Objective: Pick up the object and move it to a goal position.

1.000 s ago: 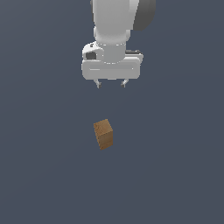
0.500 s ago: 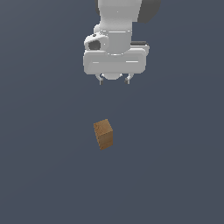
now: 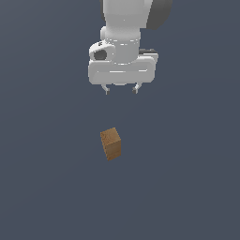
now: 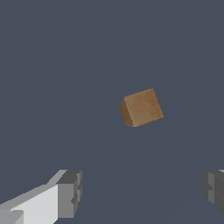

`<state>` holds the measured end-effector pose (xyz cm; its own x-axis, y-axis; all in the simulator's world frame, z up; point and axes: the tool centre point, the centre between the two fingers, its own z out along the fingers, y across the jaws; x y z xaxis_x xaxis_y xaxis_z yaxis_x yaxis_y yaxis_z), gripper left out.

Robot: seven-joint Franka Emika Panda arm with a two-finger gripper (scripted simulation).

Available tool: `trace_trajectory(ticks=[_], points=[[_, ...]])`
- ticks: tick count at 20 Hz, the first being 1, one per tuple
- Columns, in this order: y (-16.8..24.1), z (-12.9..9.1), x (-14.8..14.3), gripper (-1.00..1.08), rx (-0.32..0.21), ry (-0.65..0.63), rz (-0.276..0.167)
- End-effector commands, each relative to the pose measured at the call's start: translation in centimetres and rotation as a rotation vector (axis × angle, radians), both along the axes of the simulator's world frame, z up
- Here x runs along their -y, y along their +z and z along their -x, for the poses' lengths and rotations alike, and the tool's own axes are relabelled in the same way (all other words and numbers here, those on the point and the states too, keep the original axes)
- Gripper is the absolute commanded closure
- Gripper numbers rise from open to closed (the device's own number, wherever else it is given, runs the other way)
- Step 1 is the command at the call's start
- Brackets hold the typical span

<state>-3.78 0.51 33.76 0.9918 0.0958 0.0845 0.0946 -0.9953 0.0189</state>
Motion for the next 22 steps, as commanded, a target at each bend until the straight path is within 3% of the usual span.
trace_trajectory(ticks=[1, 14, 22], points=[[-0.8, -0.6, 0.3, -0.92, -0.006, 0.02, 0.001], [-9.0, -5.6, 2.9, -0.92, -0.058, 0.216, 0.007], [-13.2, -7.3, 4.3, -0.92, -0.081, 0.304, 0.005]])
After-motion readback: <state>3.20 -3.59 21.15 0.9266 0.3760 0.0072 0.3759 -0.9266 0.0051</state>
